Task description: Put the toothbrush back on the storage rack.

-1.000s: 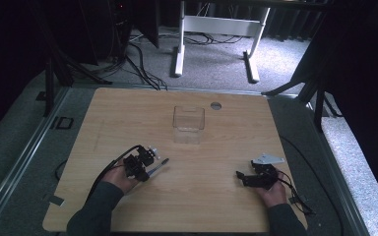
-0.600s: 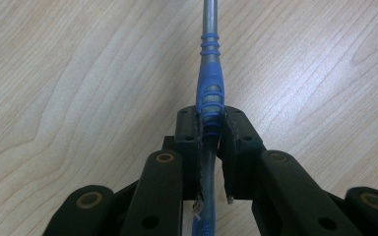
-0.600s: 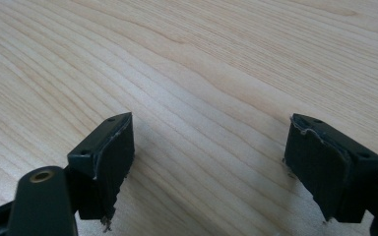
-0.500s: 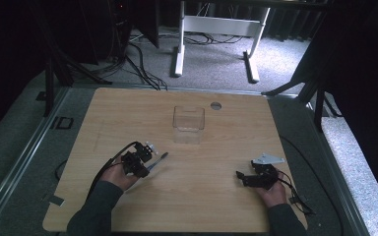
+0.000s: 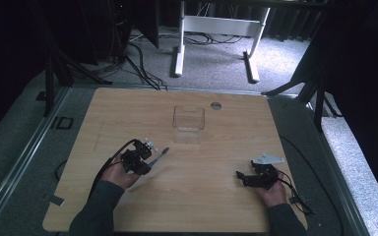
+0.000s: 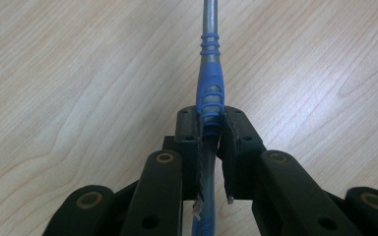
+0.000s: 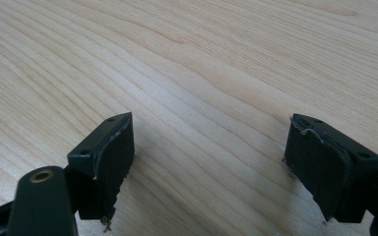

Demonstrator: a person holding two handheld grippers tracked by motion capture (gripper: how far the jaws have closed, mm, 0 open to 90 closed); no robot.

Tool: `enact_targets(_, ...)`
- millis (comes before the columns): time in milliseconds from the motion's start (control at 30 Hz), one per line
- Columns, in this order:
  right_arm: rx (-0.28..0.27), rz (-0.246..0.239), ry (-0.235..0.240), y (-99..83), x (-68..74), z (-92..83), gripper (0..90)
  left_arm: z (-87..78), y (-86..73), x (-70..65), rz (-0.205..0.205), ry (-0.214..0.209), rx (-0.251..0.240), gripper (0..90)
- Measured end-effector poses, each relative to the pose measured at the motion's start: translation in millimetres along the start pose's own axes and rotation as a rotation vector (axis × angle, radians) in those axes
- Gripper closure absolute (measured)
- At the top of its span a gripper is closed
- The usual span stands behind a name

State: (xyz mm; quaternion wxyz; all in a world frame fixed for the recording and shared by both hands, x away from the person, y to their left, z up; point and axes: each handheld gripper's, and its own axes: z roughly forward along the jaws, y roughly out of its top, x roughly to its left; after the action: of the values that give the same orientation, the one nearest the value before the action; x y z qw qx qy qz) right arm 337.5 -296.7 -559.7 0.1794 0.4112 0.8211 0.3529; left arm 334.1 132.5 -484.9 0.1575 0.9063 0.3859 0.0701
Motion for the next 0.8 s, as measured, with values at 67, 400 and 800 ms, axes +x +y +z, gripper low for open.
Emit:
enact_targets(67, 0.000, 0.000, 0.000, 0.0, 0.0, 0.0, 18.7, -1.2, 0.3, 0.3, -0.009, -0.001, -0.016, 79.2)
enact_targets(400, 0.001, 0.001, 0.000, 0.0, 0.1, -0.1, 18.7, -6.2, 2.5, 0.6, -0.024, 0.008, -0.068, 79.2)
enact_targets(800, 0.000, -0.001, 0.000, 0.0, 0.0, 0.0, 18.7, -9.7, 3.6, -0.3, -0.041, 0.012, -0.119, 79.2)
